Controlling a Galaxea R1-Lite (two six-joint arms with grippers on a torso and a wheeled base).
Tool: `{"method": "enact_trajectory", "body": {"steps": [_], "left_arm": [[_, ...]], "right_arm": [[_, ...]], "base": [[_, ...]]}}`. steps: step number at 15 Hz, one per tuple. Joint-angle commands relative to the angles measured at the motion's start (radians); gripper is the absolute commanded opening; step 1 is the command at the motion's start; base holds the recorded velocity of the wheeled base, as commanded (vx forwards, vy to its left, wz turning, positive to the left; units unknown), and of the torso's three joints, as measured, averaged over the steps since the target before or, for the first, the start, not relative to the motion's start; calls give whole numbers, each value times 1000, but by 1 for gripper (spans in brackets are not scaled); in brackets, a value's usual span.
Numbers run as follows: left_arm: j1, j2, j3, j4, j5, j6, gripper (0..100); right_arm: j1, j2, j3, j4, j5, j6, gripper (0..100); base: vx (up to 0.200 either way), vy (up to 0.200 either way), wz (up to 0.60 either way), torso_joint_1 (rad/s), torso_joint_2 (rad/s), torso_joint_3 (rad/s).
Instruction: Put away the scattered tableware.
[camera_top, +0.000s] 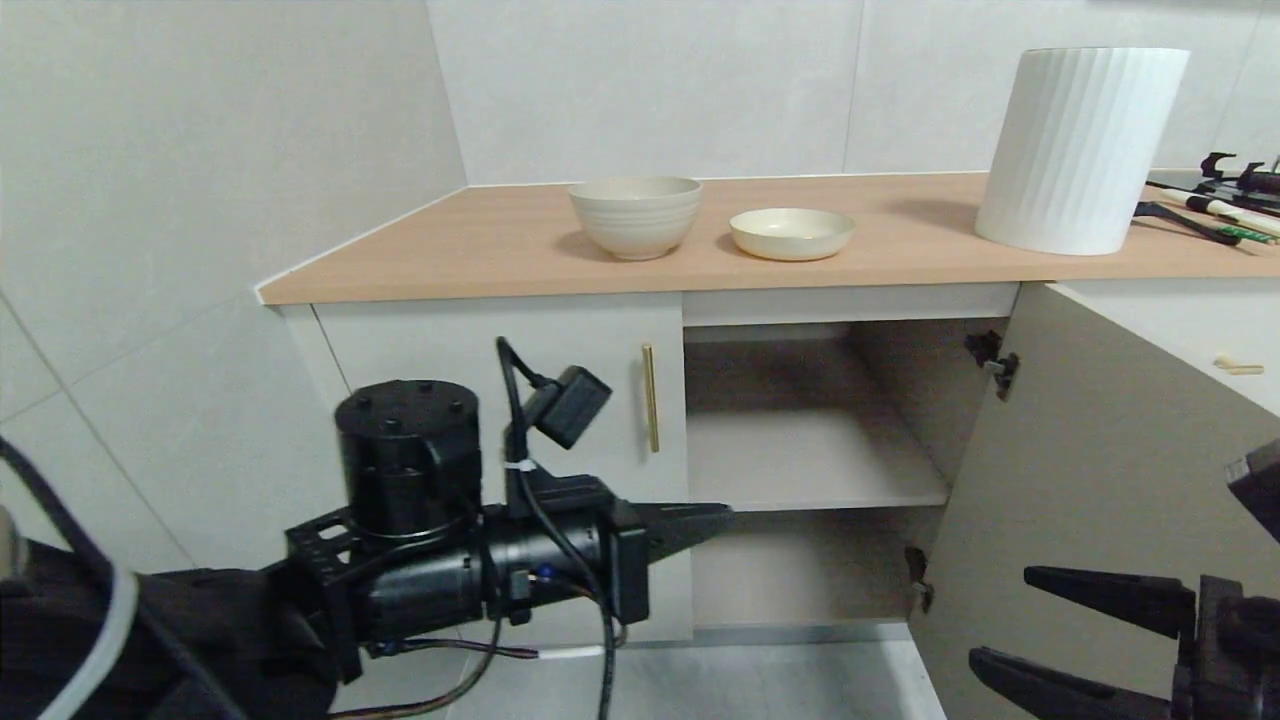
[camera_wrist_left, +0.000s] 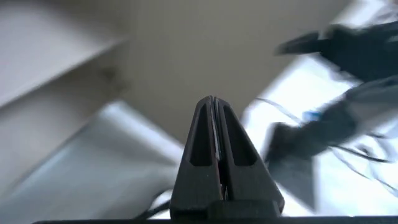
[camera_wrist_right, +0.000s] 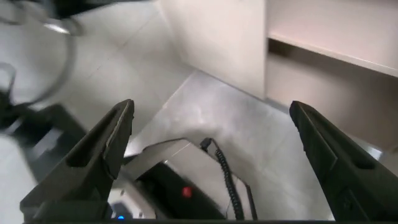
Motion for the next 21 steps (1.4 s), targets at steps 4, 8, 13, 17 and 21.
{"method": "enact_trajectory", "body": {"steps": [4,8,13,17,21], "left_arm": [[341,-364,138,294,0,131,0],[439,-562,64,609,23,131,0],[442,-621,11,701,140,111,100],[442,-634,8,699,172,113,100],[442,-624,8,699,170,113,100]], "right_arm": [[-52,145,-181,137,-132,8,100],[-115,212,-414,335,-148,3,100],[-152,275,-489,341,-140,2,100],[-152,242,-431,341,-152,2,100],[-152,228,-462,429,-151,2,100]], "base": [[0,0,0,0,0,0],[0,0,0,0,0,0],[0,0,0,0,0,0],[0,0,0,0,0,0],[0,0,0,0,0,0]]}}
